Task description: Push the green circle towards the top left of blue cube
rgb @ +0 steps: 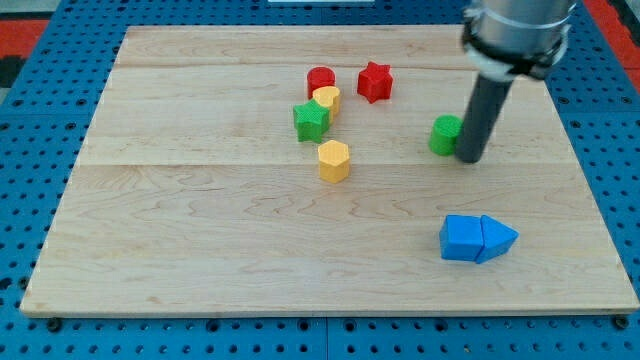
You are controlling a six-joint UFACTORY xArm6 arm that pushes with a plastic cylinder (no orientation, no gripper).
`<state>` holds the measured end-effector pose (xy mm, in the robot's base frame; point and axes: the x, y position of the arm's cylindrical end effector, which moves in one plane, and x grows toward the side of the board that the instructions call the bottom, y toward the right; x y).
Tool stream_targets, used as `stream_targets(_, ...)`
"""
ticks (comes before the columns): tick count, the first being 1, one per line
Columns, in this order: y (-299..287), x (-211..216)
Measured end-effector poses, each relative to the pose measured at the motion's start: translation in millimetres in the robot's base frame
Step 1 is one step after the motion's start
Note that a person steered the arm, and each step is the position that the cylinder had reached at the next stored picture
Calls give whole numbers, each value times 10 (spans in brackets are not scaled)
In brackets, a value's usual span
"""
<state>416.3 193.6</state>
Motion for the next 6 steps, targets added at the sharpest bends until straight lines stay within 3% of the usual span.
stream_targets(1, 201, -322)
stream_targets(2, -556, -392)
stream_targets(3, -757, 137)
stream_targets(4, -910, 264)
stream_targets(5, -933, 30)
stream_targets(6, -1035, 315)
